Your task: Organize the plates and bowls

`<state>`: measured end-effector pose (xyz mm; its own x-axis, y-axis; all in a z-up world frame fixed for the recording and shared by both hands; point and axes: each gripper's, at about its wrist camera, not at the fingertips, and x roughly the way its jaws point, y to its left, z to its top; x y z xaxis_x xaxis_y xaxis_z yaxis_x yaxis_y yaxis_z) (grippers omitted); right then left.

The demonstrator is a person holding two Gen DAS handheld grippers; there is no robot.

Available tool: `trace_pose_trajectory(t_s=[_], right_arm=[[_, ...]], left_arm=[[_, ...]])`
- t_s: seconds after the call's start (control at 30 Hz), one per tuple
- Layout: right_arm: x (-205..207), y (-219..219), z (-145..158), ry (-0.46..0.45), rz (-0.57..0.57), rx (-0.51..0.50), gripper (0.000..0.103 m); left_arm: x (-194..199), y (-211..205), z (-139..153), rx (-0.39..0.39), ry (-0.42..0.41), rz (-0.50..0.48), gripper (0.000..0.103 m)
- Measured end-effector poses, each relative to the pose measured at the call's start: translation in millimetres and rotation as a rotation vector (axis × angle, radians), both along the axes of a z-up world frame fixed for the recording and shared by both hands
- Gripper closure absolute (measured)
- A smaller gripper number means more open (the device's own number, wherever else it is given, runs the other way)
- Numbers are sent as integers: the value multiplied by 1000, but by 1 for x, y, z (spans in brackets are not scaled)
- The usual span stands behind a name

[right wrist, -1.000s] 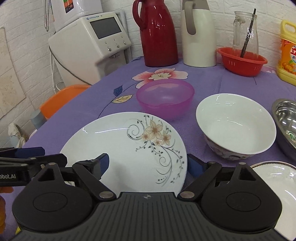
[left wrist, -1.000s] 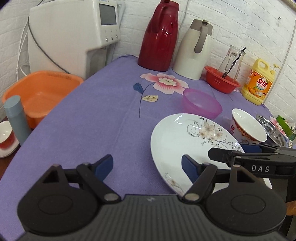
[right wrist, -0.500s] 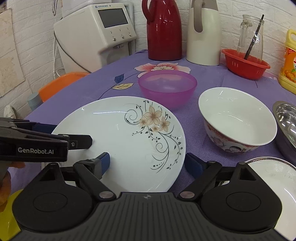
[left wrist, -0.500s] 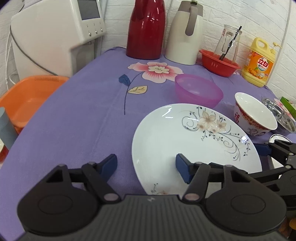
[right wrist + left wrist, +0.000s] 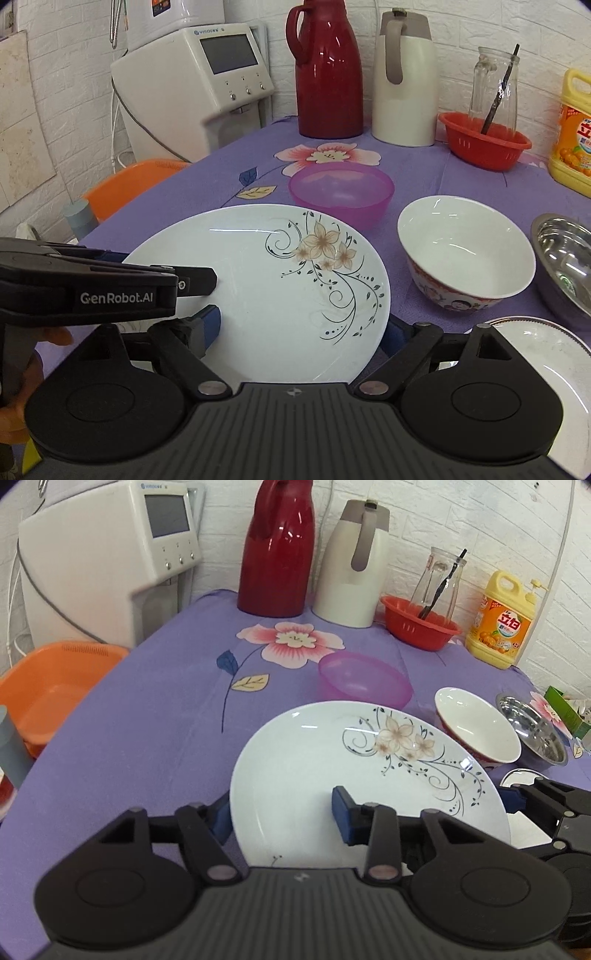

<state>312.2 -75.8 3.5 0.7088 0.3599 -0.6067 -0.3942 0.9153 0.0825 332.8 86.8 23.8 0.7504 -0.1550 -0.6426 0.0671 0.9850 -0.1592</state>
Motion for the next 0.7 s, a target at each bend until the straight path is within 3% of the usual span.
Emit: trace_pose_trajectory(t_s=[0.3, 0.5, 0.7], right_arm=[[-56, -9, 21, -53, -12, 32, 0], [-120, -5, 16, -83, -21, 25, 0], [-167, -6, 4, -51, -43, 66, 0]], left_arm=[[-63, -3, 27, 1, -82, -33, 64], [-121, -4, 19, 11, -91, -29, 64], [-165, -5, 8, 20, -81, -33, 64]])
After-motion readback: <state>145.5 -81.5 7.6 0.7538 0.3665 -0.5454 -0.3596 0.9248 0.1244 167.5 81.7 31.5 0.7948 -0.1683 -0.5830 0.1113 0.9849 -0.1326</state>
